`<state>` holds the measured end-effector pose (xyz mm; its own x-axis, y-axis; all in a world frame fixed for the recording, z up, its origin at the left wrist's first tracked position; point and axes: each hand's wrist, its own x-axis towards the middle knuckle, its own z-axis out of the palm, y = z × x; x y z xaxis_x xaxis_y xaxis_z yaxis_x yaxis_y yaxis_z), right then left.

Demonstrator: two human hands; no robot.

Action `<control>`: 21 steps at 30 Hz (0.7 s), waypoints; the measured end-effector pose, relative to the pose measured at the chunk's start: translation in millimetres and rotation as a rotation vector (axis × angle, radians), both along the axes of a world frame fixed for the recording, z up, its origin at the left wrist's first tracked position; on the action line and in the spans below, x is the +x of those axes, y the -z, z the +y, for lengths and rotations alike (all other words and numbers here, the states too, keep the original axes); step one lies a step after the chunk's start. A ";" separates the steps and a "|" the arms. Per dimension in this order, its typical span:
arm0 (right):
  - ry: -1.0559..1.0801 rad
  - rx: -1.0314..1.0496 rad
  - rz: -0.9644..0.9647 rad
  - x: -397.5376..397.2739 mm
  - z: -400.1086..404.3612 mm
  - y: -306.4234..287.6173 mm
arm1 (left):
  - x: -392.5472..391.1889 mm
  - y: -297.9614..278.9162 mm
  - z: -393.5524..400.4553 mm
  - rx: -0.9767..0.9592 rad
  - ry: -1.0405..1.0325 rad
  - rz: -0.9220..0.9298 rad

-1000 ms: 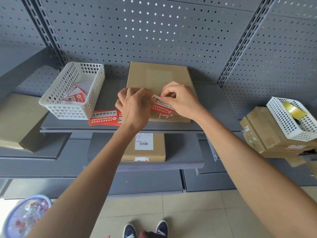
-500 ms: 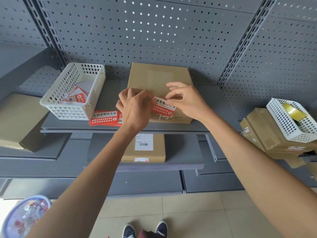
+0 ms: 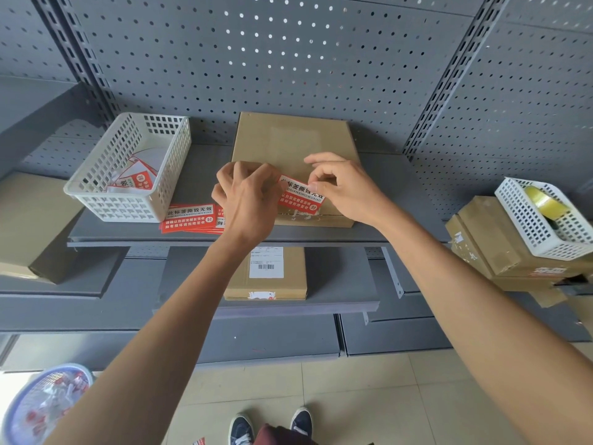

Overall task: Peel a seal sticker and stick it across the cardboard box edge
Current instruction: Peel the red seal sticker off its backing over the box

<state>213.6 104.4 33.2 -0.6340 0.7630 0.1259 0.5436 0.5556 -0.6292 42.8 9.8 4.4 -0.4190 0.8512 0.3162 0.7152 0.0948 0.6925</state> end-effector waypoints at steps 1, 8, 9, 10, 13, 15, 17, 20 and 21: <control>-0.002 -0.002 -0.004 -0.1 0.0 -0.2 | 0.3 0.1 -0.3 0.002 0.000 0.006; -0.008 -0.015 -0.017 -1.1 -1.2 -4.0 | 1.6 0.4 -0.9 0.009 -0.003 0.021; -0.010 -0.018 -0.014 -1.1 -1.5 -4.0 | 1.5 0.4 -1.0 0.010 -0.003 0.020; -0.011 -0.022 -0.008 -1.2 -1.6 -4.0 | 1.5 0.3 -0.9 0.012 -0.004 0.018; 0.012 -0.050 0.033 0.0 -0.7 -3.4 | 1.5 0.4 -0.7 0.010 -0.006 0.009; 0.033 -0.069 0.074 1.1 0.2 -2.2 | 1.3 0.8 -0.7 0.011 -0.004 0.012; 0.044 -0.088 0.104 2.9 -0.1 -0.7 | 1.4 1.1 -1.0 0.013 -0.003 0.018; 0.072 -0.080 0.106 7.8 -2.3 -0.9 | 1.5 1.2 -1.2 0.013 -0.003 0.018; 0.073 -0.059 0.094 9.7 -3.1 -1.1 | 1.4 0.9 -1.3 0.015 -0.003 0.017</control>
